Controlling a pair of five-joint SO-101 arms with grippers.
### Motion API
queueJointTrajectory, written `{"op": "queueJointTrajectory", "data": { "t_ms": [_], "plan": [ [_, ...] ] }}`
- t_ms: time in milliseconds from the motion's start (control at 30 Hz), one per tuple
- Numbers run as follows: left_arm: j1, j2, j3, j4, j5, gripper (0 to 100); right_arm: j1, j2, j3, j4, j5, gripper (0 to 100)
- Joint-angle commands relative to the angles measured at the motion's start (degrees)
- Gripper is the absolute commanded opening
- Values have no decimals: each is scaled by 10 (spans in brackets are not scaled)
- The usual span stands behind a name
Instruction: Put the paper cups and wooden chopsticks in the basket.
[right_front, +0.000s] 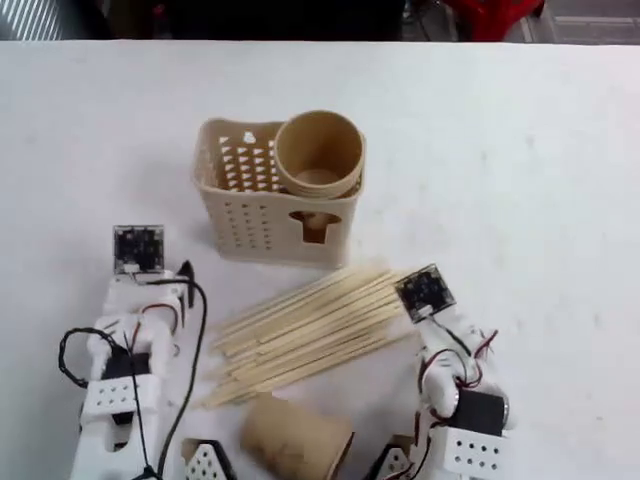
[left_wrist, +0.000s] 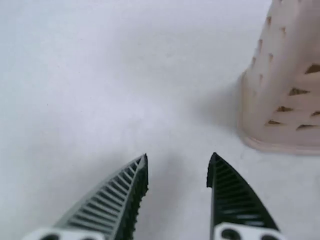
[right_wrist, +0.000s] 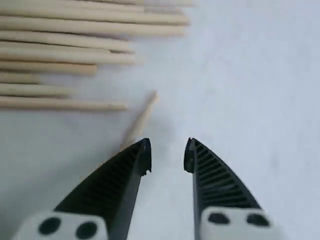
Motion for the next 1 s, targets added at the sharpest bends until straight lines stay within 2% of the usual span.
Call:
{"op": "queueJointTrajectory", "data": {
  "t_ms": [0,167,367,467,600,733,800,900,967],
  "plan": [
    [61,-7,0,-13,-3,200,-51,2,3,-15,6,122],
    [131,-7,0,-11,-4,200,-60,2,-13,-86,7,123],
    [138,-7,0,-9,-6,200,-23,7,-78,-134,3,122],
    [103,-8,-3,-8,-20,203,-29,9,-127,-80,6,122],
    [71,-7,-40,26,-157,200,-77,41,-244,-11,7,123],
    [65,-7,-40,33,-152,200,-169,190,-399,71,11,123],
    [65,-7,-39,34,-154,200,-213,297,-477,133,70,123],
    [65,-7,-39,34,-155,200,-273,420,-569,253,209,123],
    [65,-7,-39,34,-155,200,-287,440,-583,262,255,124]
  ]
}}
